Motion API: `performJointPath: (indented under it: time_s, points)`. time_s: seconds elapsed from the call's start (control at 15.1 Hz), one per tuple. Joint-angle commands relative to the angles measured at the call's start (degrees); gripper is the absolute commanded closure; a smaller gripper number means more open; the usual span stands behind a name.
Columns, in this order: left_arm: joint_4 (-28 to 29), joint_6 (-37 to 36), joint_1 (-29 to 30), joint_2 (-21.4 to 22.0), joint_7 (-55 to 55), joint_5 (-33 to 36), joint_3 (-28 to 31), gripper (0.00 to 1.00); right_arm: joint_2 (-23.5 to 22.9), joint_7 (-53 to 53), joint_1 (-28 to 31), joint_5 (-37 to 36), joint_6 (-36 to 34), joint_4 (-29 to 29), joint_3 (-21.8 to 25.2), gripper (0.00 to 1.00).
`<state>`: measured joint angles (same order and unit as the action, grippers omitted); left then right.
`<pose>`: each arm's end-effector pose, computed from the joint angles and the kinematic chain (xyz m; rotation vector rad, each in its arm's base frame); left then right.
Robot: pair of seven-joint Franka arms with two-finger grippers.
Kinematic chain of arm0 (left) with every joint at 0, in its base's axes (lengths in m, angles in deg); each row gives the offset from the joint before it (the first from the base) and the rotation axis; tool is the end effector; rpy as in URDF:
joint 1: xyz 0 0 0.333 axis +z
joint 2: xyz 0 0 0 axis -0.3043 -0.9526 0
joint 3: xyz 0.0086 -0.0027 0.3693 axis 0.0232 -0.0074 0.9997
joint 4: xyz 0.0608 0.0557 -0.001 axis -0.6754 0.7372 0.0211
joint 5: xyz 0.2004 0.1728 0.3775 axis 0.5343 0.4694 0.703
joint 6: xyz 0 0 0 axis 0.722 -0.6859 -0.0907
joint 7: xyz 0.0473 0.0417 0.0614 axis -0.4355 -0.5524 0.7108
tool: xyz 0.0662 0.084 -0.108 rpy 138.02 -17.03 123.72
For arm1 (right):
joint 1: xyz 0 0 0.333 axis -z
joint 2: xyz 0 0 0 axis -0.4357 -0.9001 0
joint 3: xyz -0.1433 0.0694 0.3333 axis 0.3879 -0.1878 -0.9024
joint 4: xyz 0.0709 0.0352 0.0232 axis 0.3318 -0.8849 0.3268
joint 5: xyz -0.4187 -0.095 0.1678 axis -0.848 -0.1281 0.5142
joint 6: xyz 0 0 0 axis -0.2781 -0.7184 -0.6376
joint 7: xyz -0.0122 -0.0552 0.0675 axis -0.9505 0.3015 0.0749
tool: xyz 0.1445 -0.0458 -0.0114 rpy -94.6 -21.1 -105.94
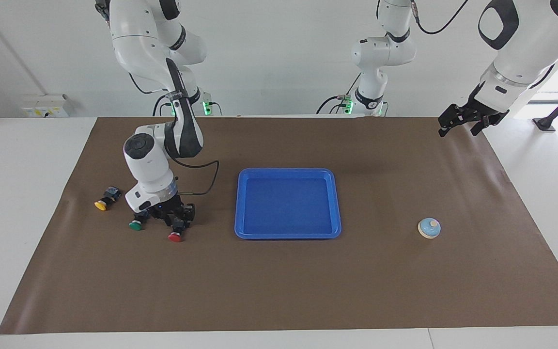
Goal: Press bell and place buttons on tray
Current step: 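Reach the right gripper to the red-capped button and grasp it, then carry the red button with the right gripper into the blue tray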
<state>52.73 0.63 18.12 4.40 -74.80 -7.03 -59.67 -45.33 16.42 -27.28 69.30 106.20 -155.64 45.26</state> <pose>0.5983 0.0064 0.5961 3.1126 -0.0268 -0.1121 0.6809 0.0645 0.2457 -3.1015 0.1799 -0.1812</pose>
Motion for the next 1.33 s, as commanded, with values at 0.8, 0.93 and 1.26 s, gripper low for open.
performJointPath:
  time_s: [0.8, 0.93, 1.26]
  points:
    - [1.00, -0.01, -0.06, 1.22, 0.59, 0.35, 0.07, 0.00, -0.86, -14.90, -11.18, 0.25, -23.57, 19.91, -0.17, 1.00]
    - [1.00, -0.01, 0.03, 1.22, 0.59, 0.35, 0.07, 0.00, -0.86, -20.78, -14.61, 0.25, -23.05, 19.83, -0.26, 1.00]
    - [1.00, -0.01, -0.06, 1.22, 0.59, 0.35, 0.07, 0.00, -1.29, -31.43, -22.35, 0.16, -19.55, 16.68, -0.26, 1.00]
